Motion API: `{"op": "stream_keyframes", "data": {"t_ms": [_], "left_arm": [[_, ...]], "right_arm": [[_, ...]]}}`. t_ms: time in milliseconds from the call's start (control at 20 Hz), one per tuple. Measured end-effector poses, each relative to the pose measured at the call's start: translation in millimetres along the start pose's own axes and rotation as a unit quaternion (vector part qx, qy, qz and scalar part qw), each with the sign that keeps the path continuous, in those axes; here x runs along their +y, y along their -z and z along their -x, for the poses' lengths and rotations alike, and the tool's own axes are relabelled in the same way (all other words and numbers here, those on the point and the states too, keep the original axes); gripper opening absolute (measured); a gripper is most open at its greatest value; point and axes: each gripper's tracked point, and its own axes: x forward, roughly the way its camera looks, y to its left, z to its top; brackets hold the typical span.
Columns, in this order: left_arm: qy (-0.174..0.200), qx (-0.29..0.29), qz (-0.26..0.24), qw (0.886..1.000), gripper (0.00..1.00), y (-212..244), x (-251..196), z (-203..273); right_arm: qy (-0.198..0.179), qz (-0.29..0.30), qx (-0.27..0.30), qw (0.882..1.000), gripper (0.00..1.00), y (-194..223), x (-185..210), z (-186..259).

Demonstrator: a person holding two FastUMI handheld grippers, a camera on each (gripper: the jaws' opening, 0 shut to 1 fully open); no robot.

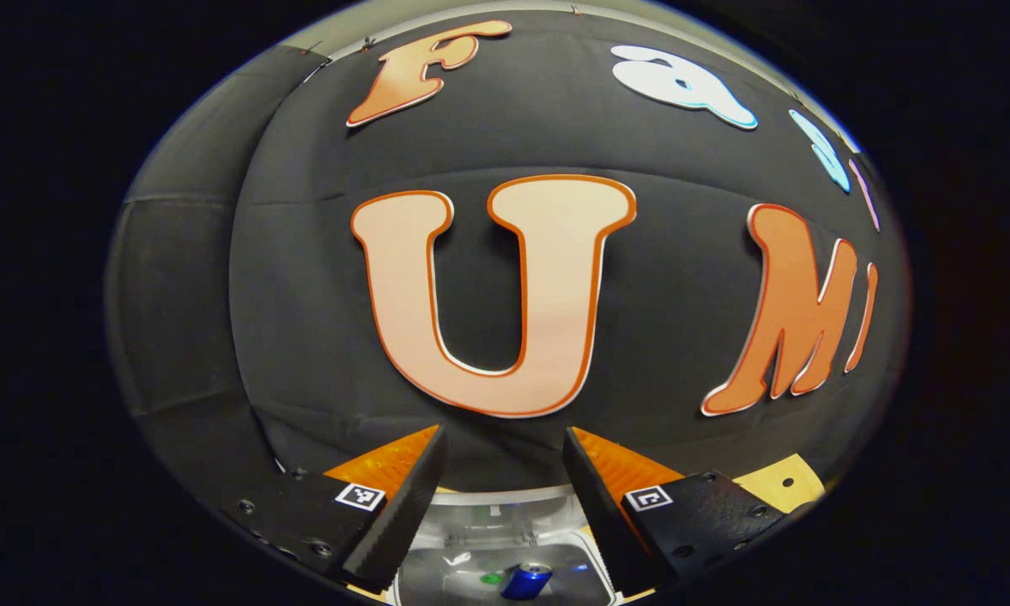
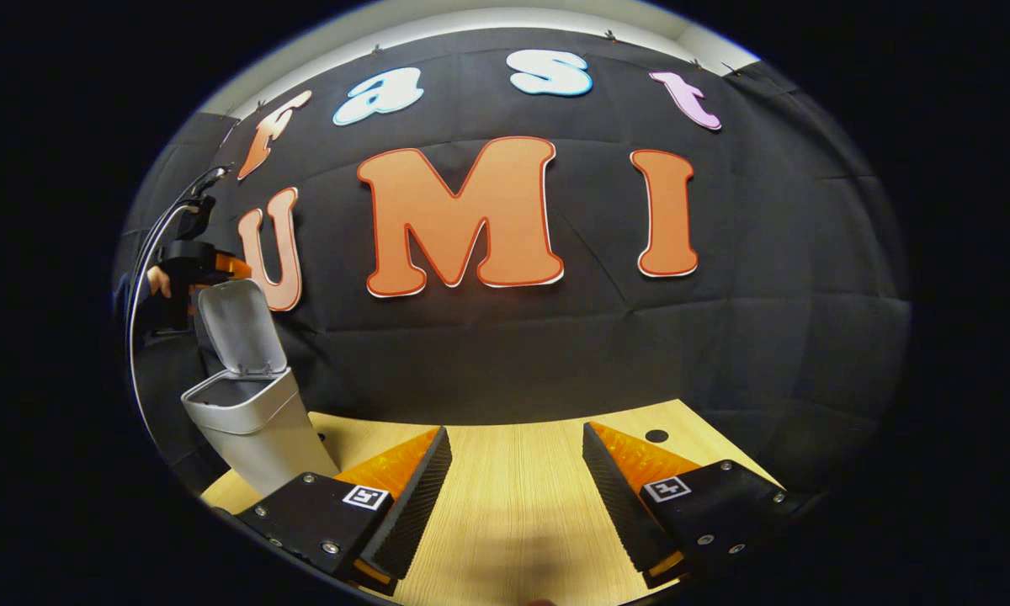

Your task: Press the lid of the desktop garbage bin to open it, pick up the crumpled paper on the desktop and throw it into the bin, then pick up the pop can on the desktop and drop it into the bin, and finally close the garbage bin lid.

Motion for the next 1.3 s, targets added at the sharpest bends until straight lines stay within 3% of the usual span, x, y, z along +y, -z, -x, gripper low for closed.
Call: {"op": "stream_keyframes", "data": {"t_ms": [300, 500, 750, 1300], "left_arm": [[0.007, 0.002, -0.023, 1.000, 0.87, 73, -14, 68], [0.021, 0.015, 0.007, 1.000, 0.89, 125, -21, 87], [0.002, 0.047, 0.002, 0.999, 0.94, 175, -26, 95], [-0.018, 0.029, -0.001, 0.999, 0.95, 192, -27, 105]], "right_arm": [[-0.012, -0.003, 0.012, 1.000, 0.94, 9, 9, -3], [-0.028, -0.002, 0.016, 0.999, 0.94, 11, 20, -3], [-0.034, 0.012, 0.020, 0.999, 0.94, 14, 24, 1], [-0.033, 0.017, 0.027, 0.999, 0.94, 21, 18, 10]]}}
